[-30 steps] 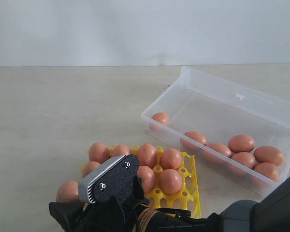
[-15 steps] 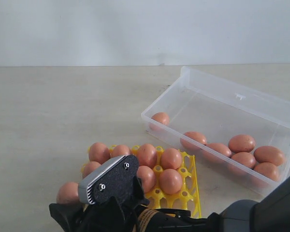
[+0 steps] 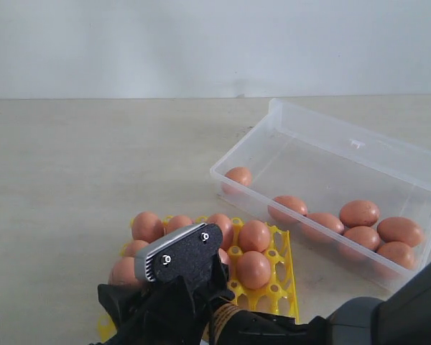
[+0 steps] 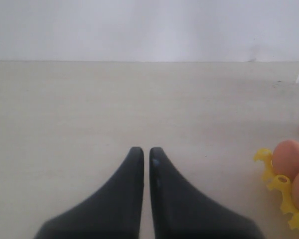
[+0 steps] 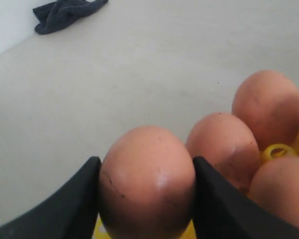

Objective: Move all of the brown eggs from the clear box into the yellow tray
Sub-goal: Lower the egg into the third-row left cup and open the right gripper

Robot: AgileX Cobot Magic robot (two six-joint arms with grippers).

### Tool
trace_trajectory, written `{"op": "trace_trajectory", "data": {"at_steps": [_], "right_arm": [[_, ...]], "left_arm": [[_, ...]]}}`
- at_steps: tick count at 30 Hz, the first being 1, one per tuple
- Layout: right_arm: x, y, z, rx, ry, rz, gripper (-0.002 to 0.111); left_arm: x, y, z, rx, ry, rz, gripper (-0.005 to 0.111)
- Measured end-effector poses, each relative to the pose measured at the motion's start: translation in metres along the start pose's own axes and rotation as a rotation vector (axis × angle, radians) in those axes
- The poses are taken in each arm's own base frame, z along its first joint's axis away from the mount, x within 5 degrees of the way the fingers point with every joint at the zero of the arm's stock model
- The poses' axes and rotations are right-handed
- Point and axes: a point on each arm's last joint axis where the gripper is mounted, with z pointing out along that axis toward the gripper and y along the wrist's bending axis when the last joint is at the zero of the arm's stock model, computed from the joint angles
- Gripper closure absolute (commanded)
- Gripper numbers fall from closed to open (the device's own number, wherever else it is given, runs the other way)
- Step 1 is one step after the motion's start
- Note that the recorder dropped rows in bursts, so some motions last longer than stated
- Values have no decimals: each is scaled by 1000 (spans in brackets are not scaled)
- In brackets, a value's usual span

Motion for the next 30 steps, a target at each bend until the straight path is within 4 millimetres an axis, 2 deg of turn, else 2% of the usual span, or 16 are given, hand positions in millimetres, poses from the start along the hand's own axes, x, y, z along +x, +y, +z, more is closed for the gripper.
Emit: {"op": "trace_trajectory", "data": {"at_steps": [6, 14, 22, 30], "right_arm": [[3, 1, 4, 12, 71, -87, 108], [-12, 12, 20, -10, 36, -175, 108], [-4, 8, 19, 23, 132, -185, 108], [-3, 8, 19, 25, 145, -204, 108]], "left_arm": [[0, 0, 0, 0, 0, 0, 103], [0, 0, 0, 0, 0, 0, 103], [0, 0, 0, 0, 0, 0, 103], [0, 0, 0, 0, 0, 0, 103]]}}
